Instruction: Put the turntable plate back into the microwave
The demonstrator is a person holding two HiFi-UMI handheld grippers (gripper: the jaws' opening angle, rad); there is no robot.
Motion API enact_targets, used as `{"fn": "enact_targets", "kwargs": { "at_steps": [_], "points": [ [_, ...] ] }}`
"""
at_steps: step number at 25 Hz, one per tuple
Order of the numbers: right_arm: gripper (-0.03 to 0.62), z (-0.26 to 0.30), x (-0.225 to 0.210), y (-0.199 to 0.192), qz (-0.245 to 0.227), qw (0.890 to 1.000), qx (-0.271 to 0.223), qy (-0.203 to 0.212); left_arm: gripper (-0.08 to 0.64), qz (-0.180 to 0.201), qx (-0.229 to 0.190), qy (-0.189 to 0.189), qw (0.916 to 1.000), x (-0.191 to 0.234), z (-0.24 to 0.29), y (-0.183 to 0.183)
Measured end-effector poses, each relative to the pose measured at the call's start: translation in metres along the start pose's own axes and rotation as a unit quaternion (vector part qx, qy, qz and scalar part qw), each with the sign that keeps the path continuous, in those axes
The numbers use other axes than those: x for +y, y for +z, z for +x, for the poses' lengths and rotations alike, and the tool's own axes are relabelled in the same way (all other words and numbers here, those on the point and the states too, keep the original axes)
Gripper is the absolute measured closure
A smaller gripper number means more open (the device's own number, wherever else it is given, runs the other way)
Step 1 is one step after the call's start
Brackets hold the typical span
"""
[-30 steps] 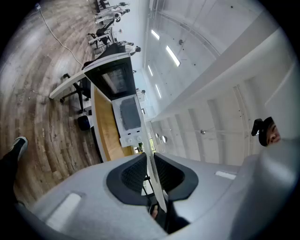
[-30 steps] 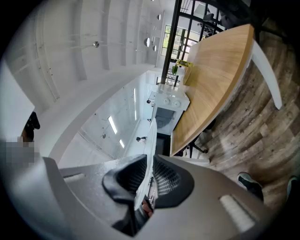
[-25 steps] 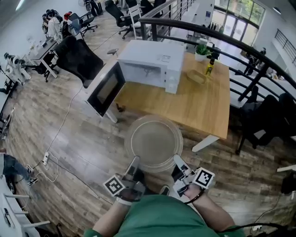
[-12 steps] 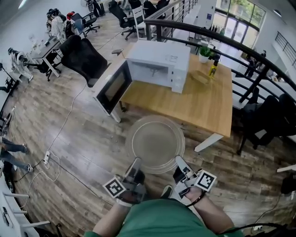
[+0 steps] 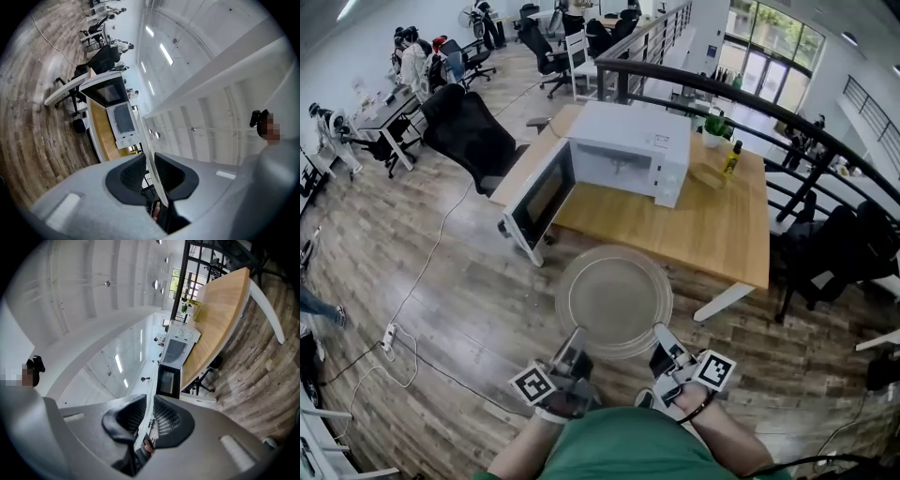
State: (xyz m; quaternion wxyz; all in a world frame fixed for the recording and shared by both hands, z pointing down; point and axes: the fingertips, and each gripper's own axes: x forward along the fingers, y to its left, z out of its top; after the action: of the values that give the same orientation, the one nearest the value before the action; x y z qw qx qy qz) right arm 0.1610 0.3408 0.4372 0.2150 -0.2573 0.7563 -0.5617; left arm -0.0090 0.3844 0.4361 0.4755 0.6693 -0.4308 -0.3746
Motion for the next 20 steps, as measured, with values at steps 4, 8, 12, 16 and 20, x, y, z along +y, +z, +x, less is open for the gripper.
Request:
{"fn": "enact_targets", "kwargs": {
  "at_steps": [4, 8, 12, 16, 20],
  "points": [
    [0.543, 0.02, 0.007, -0.014, -0.003, 1.0, -0.012, -0.002, 0.492, 0.005, 0.013, -0.007, 0.9999, 0.007, -0.005, 0.026],
    [0.543, 0.035, 0.009, -0.029, -0.008, 1.0, -0.02, -0.008, 0.492, 0.0, 0.025, -0.013, 0.9996, 0.014, -0.012, 0.046],
    [0.543, 0.046, 0.009, -0.042, -0.004, 1.0, -0.027, -0.015, 0.492, -0.006, 0.034, -0.01, 0.9994, 0.025, -0.019, 0.059],
    [0.543, 0.052, 0.009, -0.052, -0.002, 0.999, -0.027, -0.02, 0.492, -0.013, 0.036, -0.013, 0.9992, 0.03, -0.025, 0.068],
    [0.543, 0.056, 0.004, -0.049, -0.001, 0.999, -0.024, -0.023, 0.492, -0.014, 0.033, -0.016, 0.9992, 0.034, -0.02, 0.07]
  ]
}}
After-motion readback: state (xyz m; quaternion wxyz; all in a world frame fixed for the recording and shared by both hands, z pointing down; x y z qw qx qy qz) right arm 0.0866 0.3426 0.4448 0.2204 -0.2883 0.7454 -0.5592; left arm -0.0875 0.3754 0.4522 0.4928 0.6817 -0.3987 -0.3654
